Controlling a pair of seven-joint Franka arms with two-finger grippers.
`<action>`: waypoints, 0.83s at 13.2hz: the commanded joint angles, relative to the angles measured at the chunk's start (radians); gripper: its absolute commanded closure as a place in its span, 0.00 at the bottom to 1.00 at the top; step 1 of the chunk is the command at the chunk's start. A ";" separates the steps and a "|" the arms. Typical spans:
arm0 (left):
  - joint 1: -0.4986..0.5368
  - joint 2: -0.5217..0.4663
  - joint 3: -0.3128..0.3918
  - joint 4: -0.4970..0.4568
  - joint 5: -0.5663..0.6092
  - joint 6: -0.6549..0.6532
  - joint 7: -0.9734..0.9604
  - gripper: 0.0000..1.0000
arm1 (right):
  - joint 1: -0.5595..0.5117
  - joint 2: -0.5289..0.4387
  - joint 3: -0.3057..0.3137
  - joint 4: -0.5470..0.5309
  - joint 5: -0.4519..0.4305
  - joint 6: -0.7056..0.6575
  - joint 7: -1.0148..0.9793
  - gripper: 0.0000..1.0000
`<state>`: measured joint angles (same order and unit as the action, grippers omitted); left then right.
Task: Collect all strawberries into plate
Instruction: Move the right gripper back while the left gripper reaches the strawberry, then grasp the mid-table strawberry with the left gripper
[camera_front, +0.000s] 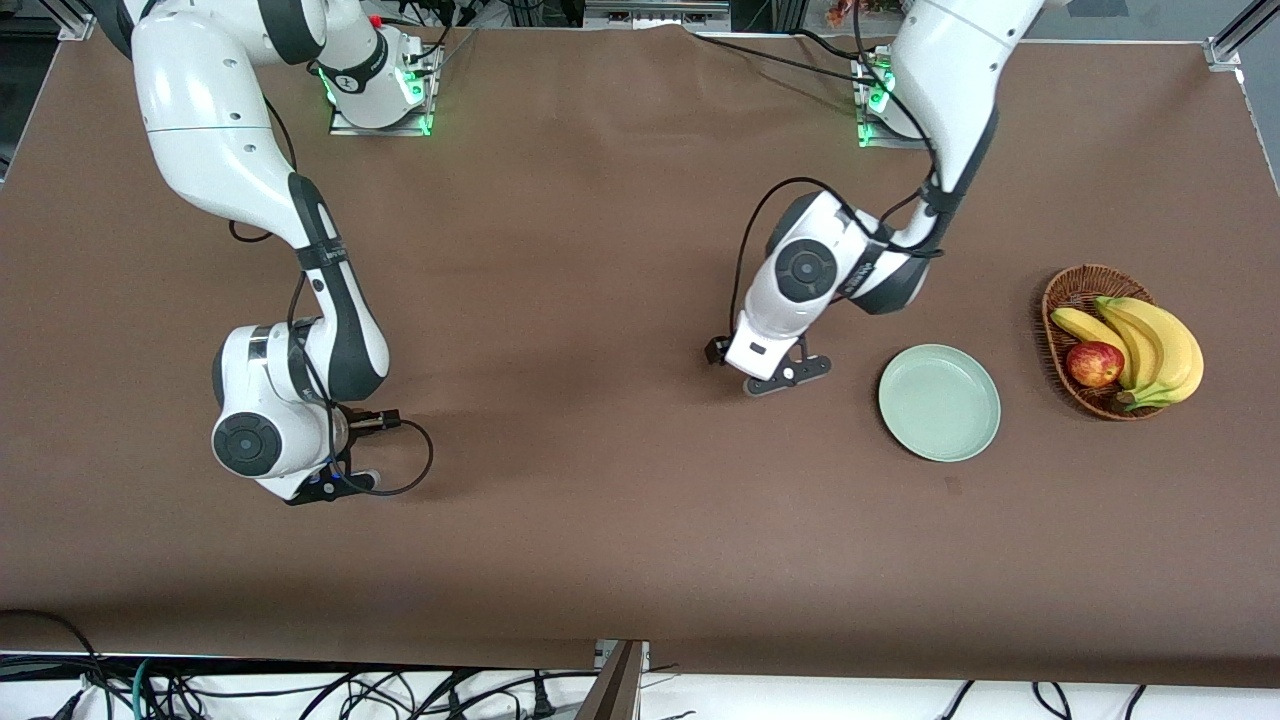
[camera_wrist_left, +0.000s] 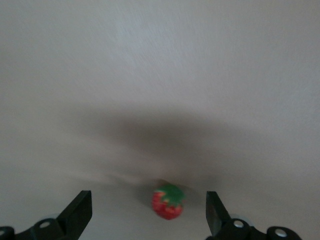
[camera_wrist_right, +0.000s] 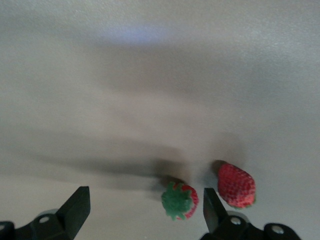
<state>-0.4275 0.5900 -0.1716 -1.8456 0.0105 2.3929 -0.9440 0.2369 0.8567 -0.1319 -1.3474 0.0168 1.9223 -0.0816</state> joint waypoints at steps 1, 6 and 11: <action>-0.039 0.017 0.017 0.000 0.052 0.022 -0.091 0.00 | -0.007 -0.056 -0.002 -0.081 -0.001 0.018 -0.033 0.00; -0.056 0.047 0.017 0.003 0.129 0.026 -0.093 0.57 | -0.007 -0.084 -0.002 -0.173 0.002 0.089 -0.033 0.00; -0.034 0.016 0.018 0.009 0.131 -0.015 -0.081 0.90 | -0.010 -0.084 -0.002 -0.180 0.006 0.121 -0.033 0.11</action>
<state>-0.4705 0.6348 -0.1602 -1.8415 0.1141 2.4111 -1.0173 0.2339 0.8136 -0.1379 -1.4784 0.0170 2.0192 -0.0945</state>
